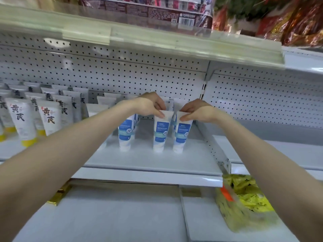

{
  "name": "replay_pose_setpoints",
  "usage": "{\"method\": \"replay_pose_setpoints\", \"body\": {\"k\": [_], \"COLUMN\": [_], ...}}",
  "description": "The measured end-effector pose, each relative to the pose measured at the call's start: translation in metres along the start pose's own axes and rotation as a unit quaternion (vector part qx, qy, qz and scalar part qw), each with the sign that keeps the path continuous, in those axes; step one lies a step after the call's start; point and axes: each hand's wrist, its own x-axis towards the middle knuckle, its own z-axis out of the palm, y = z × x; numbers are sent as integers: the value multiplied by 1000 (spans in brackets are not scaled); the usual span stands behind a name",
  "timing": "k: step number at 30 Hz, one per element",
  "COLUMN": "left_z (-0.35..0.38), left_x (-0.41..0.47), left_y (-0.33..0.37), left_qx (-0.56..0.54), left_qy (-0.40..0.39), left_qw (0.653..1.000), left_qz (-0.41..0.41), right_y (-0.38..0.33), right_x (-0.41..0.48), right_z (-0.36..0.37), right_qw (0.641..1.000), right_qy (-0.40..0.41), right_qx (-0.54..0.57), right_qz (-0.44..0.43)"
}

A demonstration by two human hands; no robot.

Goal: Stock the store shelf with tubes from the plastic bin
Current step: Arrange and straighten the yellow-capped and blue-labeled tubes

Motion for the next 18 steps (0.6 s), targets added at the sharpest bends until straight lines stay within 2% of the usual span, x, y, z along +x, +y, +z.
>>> {"method": "replay_pose_setpoints", "body": {"k": [3, 7, 18], "left_z": [6, 12, 7], "left_x": [-1, -2, -7], "left_y": [2, 2, 0], "left_qx": [12, -39, -67], "left_qy": [14, 25, 17], "left_qw": [1000, 998, 997], "left_qz": [-10, -33, -42], "right_y": [8, 14, 12], "right_x": [1, 2, 1], "right_z": [3, 5, 6], "right_qw": [1000, 996, 995], "right_qy": [-9, -29, -40], "right_qx": [26, 84, 87], "right_qz": [-13, -12, -24]}}
